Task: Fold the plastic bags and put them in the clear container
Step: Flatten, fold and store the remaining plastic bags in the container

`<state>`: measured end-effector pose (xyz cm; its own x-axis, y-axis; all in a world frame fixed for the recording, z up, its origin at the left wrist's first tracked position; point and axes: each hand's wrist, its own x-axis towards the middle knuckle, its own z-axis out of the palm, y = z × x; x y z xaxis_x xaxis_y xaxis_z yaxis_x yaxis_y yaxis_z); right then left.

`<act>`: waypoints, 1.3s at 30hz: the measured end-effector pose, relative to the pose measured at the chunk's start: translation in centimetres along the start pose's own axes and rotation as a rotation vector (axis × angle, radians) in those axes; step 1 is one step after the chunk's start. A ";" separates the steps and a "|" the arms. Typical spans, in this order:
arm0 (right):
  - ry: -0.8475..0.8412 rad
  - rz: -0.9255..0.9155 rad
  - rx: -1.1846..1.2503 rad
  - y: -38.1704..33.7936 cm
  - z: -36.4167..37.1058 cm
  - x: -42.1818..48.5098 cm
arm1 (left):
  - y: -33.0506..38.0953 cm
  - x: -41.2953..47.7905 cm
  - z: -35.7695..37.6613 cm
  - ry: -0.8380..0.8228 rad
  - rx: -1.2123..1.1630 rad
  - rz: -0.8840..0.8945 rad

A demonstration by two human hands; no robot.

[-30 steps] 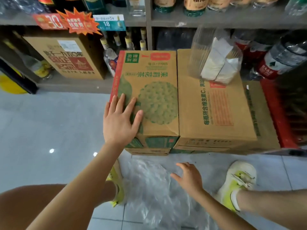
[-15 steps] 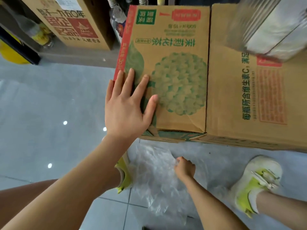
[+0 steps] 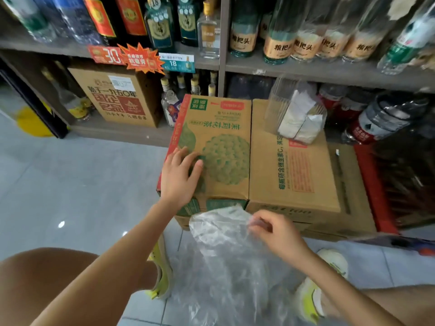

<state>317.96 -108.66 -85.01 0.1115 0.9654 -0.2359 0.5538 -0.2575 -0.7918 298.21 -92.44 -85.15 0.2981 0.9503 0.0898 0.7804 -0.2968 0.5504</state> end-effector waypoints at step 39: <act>0.276 -0.173 0.355 -10.8 -11.3 -1.0 | 10.8 -5.2 -7.5 -0.225 -0.276 0.171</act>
<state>321.22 -106.39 -69.87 0.2838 0.9582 0.0361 0.2731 -0.0447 -0.9610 300.95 -99.86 -73.44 0.5483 0.8357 0.0319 0.5410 -0.3836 0.7485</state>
